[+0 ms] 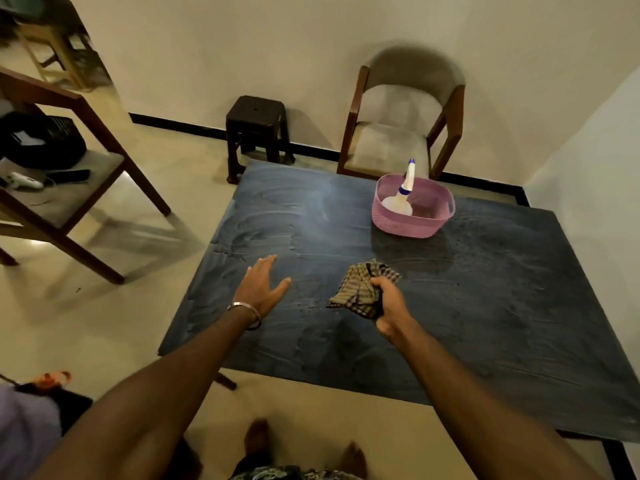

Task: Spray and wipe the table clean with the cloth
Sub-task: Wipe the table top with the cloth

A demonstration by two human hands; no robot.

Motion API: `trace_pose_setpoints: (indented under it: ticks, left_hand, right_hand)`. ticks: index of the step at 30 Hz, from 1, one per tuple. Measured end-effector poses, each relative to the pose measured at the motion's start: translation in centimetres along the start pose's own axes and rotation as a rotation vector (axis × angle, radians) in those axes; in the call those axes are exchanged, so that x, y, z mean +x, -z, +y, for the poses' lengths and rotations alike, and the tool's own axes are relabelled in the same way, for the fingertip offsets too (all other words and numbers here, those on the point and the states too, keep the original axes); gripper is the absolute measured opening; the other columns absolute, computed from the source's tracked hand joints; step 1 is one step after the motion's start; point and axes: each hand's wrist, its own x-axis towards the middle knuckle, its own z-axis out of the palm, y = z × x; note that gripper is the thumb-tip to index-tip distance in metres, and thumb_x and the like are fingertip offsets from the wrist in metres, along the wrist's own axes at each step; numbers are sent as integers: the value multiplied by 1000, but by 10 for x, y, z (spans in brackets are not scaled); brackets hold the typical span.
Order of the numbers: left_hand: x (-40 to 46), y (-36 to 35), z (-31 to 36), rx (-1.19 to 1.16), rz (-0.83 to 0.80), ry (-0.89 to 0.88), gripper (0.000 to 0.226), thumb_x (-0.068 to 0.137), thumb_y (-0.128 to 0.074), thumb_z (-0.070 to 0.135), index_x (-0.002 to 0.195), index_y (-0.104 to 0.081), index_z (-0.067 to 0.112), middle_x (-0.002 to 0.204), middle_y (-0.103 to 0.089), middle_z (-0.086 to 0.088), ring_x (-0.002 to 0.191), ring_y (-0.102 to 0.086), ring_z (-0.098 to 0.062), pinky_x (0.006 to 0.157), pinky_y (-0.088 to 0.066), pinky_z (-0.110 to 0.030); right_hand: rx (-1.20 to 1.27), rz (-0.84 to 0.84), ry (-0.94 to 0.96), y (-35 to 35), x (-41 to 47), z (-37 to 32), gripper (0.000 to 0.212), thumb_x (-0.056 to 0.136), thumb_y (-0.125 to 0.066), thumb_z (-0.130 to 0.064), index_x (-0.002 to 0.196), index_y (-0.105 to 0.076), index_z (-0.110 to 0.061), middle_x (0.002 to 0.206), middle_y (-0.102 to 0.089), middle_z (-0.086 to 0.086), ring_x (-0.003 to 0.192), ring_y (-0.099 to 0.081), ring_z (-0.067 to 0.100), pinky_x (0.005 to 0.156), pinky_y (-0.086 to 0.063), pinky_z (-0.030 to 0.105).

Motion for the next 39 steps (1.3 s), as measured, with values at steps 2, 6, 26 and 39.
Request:
trace_pose_setpoints:
  ticks: [2, 6, 26, 39]
  left_hand:
    - [5, 8, -14, -8, 0, 4, 70, 92, -59, 41, 147, -32, 8, 152, -36, -11, 145, -26, -27, 120, -13, -42]
    - [16, 20, -42, -27, -40, 0, 70, 91, -59, 41, 147, -33, 7, 152, -37, -11, 144, -27, -27, 121, -13, -41]
    - [106, 26, -74, -27, -85, -8, 66, 94, -54, 43, 148, -32, 11, 153, -35, -8, 145, -25, -24, 121, -12, -40]
    - [101, 72, -123, -164, 69, 111, 56, 95, -47, 40, 140, -45, 8, 141, -50, -11, 132, -45, -27, 111, -34, -34]
  right_hand:
    - [-9, 36, -12, -16, 0, 11, 34, 91, -55, -15, 120, -67, -3, 112, -73, 16, 92, -71, 29, 73, -60, 38]
    - [33, 47, -4, -45, -1, 31, 35, 92, -53, -14, 121, -67, 0, 106, -74, 15, 81, -73, 25, 66, -62, 35]
    - [-1, -4, -71, -129, 77, 0, 40, 89, -52, -18, 123, -66, -2, 118, -71, 16, 111, -66, 33, 84, -58, 42]
    - [-1006, -229, 612, -234, 80, 32, 44, 96, -53, -16, 138, -52, -26, 123, -66, 10, 107, -62, 27, 92, -52, 39]
